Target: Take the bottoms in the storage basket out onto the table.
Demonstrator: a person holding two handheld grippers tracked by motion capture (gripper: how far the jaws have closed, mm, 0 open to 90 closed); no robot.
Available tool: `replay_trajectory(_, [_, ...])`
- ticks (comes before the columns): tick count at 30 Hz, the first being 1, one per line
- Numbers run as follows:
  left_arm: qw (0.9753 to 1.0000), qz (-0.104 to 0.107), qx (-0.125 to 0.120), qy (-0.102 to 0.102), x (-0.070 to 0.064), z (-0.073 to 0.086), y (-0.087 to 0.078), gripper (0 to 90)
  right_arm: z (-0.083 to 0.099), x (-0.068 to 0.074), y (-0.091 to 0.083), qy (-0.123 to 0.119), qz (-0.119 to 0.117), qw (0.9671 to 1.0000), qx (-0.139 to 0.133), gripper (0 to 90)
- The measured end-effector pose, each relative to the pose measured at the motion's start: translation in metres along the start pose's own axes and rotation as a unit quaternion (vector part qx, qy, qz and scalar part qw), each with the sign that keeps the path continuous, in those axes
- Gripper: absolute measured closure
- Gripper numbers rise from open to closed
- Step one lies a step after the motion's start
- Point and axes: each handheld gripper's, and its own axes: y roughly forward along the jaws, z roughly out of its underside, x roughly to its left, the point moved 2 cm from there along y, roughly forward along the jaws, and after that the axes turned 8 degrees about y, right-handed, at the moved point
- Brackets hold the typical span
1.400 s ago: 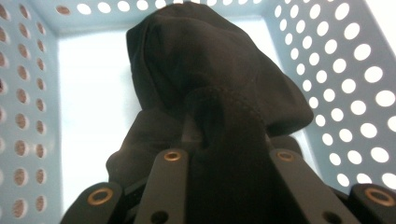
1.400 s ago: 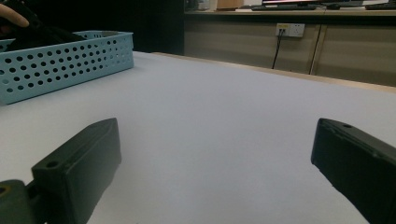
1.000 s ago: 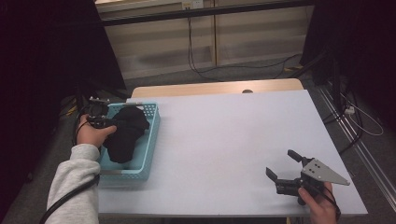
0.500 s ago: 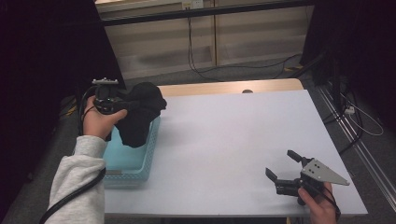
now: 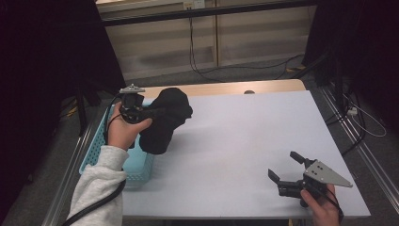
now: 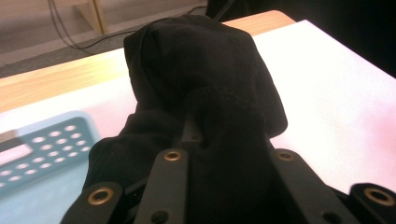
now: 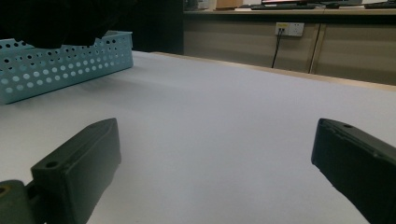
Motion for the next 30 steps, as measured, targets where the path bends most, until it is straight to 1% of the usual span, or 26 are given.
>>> replay_trajectory(1, [1.0000,0.005,-0.007,-0.001,-0.004,0.002,0.003,76.7,0.000,0.000,0.000,0.000,-0.001,1.0000,0.000,0.1])
replay_trajectory(2, [1.0000,0.005,-0.007,-0.001,-0.004,0.002,0.003,76.7,0.000,0.000,0.000,0.000,-0.001,1.0000,0.000,0.1])
replay_trajectory(3, [0.9999,0.010,-0.007,-0.001,-0.008,0.003,0.007,76.7,0.000,0.001,0.000,0.000,-0.001,1.0000,0.001,0.1])
replay_trajectory(4, [0.9999,0.010,-0.007,-0.001,-0.008,0.003,0.007,76.6,0.000,0.001,0.001,0.000,-0.002,1.0000,0.000,0.1])
replay_trajectory(5, [0.9999,0.012,-0.009,0.002,-0.011,0.004,0.009,76.7,0.000,0.001,0.001,-0.001,-0.002,1.0000,0.001,0.1])
replay_trajectory(6, [0.9999,0.012,-0.009,0.002,-0.011,0.004,0.009,76.6,0.000,0.001,0.001,-0.001,-0.002,1.0000,0.001,0.1])
replay_trajectory(7, [0.9998,0.016,-0.010,0.000,-0.013,0.005,0.010,76.7,0.001,0.001,0.001,-0.002,-0.002,1.0000,0.001,0.1])
replay_trajectory(9, [0.9997,0.020,-0.011,0.007,-0.018,0.007,0.013,76.7,0.001,0.001,0.001,-0.001,0.000,1.0000,0.000,0.0])
replay_trajectory(10, [0.9997,0.020,-0.011,0.007,-0.018,0.007,0.013,76.7,0.001,0.001,0.001,-0.001,0.000,1.0000,0.000,0.0])
replay_trajectory(13, [0.9994,0.028,-0.014,0.012,-0.026,0.010,0.019,76.6,0.001,0.001,0.001,0.000,0.000,1.0000,0.000,0.0])
replay_trajectory(14, [0.9994,0.028,-0.014,0.012,-0.026,0.010,0.019,76.7,0.001,0.001,0.001,0.000,0.000,1.0000,0.000,0.0])
replay_trajectory(16, [0.9991,0.038,-0.013,0.017,-0.033,0.013,0.025,76.7,0.001,0.001,0.001,-0.001,-0.001,1.0000,0.002,0.0])
replay_trajectory(17, [0.9991,0.038,-0.013,0.017,-0.033,0.013,0.025,76.6,0.001,0.002,0.001,0.000,-0.001,1.0000,0.003,0.0])
replay_trajectory(19, [0.9987,0.046,-0.013,0.019,-0.040,0.015,0.030,76.6,0.001,0.002,0.001,-0.001,-0.002,1.0000,0.002,0.0])
replay_trajectory(20, [0.9987,0.046,-0.013,0.019,-0.040,0.015,0.030,76.6,0.001,0.002,0.001,-0.001,-0.002,1.0000,0.002,0.0])
replay_trajectory(21, [0.9984,0.049,-0.014,0.024,-0.044,0.016,0.034,76.7,0.001,0.002,0.001,-0.001,-0.002,1.0000,0.002,0.0])
replay_trajectory(22, [0.9984,0.049,-0.014,0.024,-0.044,0.016,0.034,76.6,0.001,0.002,0.001,-0.001,-0.002,1.0000,0.002,0.0])
replay_trajectory(25, [0.9977,0.058,-0.013,0.033,-0.053,0.017,0.041,76.6,0.001,0.002,0.001,-0.001,-0.002,1.0000,0.002,0.0])
replay_trajectory(28, [0.9974,0.062,-0.014,0.033,-0.057,0.018,0.045,76.4,0.001,0.002,0.001,-0.001,-0.002,1.0000,0.003,0.0])
replay_trajectory(30, [0.9967,0.071,-0.018,0.035,-0.061,0.021,0.052,76.3,0.001,0.001,0.001,-0.001,-0.003,1.0000,0.002,0.0])
